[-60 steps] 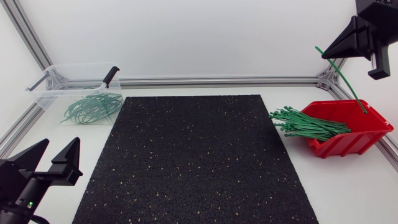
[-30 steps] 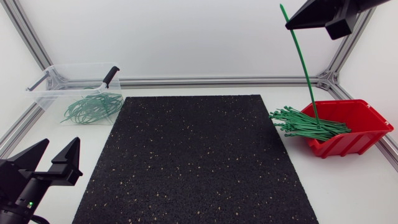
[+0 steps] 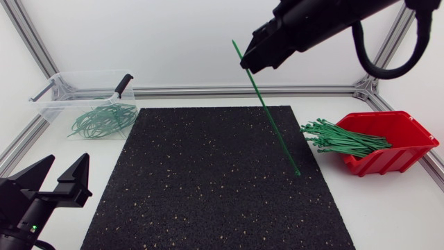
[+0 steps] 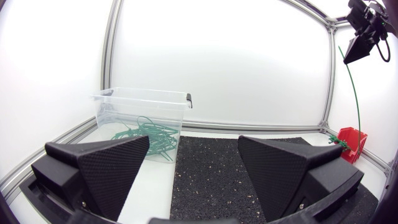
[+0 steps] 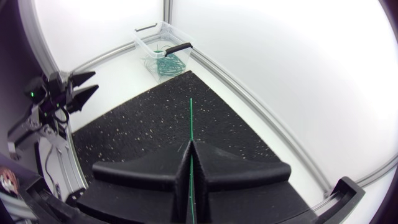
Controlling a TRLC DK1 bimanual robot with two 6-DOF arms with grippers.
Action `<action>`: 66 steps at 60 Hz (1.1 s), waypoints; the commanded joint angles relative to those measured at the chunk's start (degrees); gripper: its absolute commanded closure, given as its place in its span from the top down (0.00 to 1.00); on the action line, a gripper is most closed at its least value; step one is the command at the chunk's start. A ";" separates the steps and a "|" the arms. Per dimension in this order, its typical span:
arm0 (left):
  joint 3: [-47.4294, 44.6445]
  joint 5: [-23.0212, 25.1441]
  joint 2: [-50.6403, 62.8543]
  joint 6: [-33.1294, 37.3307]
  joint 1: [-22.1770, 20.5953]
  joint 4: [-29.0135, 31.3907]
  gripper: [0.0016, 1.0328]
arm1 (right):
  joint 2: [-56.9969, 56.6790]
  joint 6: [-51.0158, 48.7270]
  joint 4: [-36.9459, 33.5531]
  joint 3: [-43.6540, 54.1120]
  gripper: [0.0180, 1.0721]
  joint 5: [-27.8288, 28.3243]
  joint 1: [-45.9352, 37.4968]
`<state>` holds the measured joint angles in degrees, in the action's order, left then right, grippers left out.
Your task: Take a green cable tie from the red box, thread the tail through the head to close it, then place it in the transparent bin on the left.
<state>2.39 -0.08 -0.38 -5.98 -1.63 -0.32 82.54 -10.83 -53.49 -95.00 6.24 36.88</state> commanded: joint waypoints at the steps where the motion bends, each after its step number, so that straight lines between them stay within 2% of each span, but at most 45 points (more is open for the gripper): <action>1: -2.31 0.34 -0.23 0.62 0.31 0.84 0.96 | 3.77 12.76 0.85 0.61 0.05 2.55 -0.50; 4: -2.31 0.34 -0.32 0.62 0.31 0.84 0.96 | 4.64 19.00 1.90 1.13 0.05 4.04 -1.02; 8: -2.31 0.34 -0.32 0.62 0.31 0.84 0.96 | 4.38 29.20 8.14 4.47 0.05 6.68 -1.73; 12: -2.31 0.34 -0.32 0.62 0.31 0.84 0.96 | 5.44 33.77 9.99 5.09 0.05 7.12 -1.73; 16: -2.31 0.34 -0.32 0.62 0.22 0.84 0.96 | 8.07 39.13 10.60 4.39 0.05 6.24 -2.08; 20: -2.31 0.34 -0.23 0.62 0.22 0.84 0.96 | 10.53 43.35 10.87 3.51 0.05 2.99 -1.99; 25: -2.31 0.34 -0.23 0.62 0.22 0.84 0.96 | 12.03 51.61 13.68 4.83 0.05 -0.62 -2.17; 27: -2.31 0.34 -0.32 0.62 0.22 0.84 0.96 | 12.12 54.86 17.20 6.50 0.05 -1.49 -2.25; 35: -2.31 0.34 -0.32 0.62 0.13 0.84 0.96 | 16.33 62.25 20.10 7.02 0.05 -0.97 -2.78; 42: -2.31 0.34 -0.23 0.62 0.22 0.84 0.96 | 19.15 65.67 22.21 7.90 0.05 1.76 -3.57; 52: -2.31 0.34 -0.23 0.62 -0.04 0.93 0.96 | 20.90 69.01 29.15 13.35 0.05 1.67 -3.75; 61: -2.31 0.34 -0.23 0.62 -0.04 0.84 0.96 | 21.43 69.19 32.31 17.22 0.05 1.49 -5.24; 63: -2.31 0.34 -0.23 0.62 -0.13 0.93 0.96 | 21.26 69.10 33.10 18.27 0.06 1.32 -5.68; 66: -2.31 0.34 -0.23 0.62 -0.13 0.93 0.96 | 20.90 68.75 34.51 19.94 0.12 1.32 -6.56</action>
<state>2.39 -0.08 -0.38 -5.98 -1.63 -0.32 102.83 56.60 -20.56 -77.80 7.62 31.64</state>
